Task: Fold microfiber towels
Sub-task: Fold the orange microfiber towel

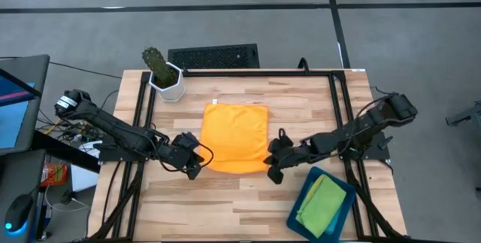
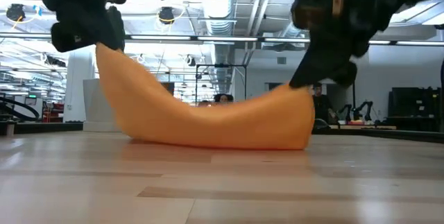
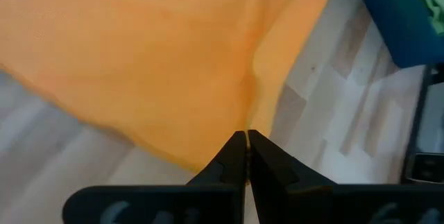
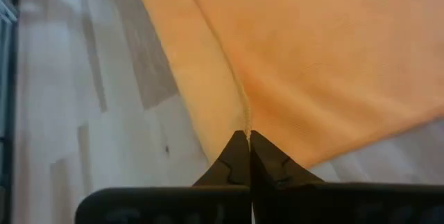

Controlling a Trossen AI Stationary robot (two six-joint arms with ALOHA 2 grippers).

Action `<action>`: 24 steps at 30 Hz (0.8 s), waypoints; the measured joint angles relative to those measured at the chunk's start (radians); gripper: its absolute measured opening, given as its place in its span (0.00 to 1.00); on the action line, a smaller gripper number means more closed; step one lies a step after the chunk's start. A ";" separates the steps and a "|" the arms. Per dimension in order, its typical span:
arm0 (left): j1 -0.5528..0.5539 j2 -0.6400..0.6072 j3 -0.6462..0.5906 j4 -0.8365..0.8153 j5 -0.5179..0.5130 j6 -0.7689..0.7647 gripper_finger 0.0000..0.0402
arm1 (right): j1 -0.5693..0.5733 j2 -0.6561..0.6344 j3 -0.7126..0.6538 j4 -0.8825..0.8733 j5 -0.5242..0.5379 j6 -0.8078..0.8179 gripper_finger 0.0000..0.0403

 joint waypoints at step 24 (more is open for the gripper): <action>0.410 -0.008 -0.024 -0.095 -0.199 0.446 0.00 | -0.448 -0.089 0.001 -0.153 0.046 -0.228 0.02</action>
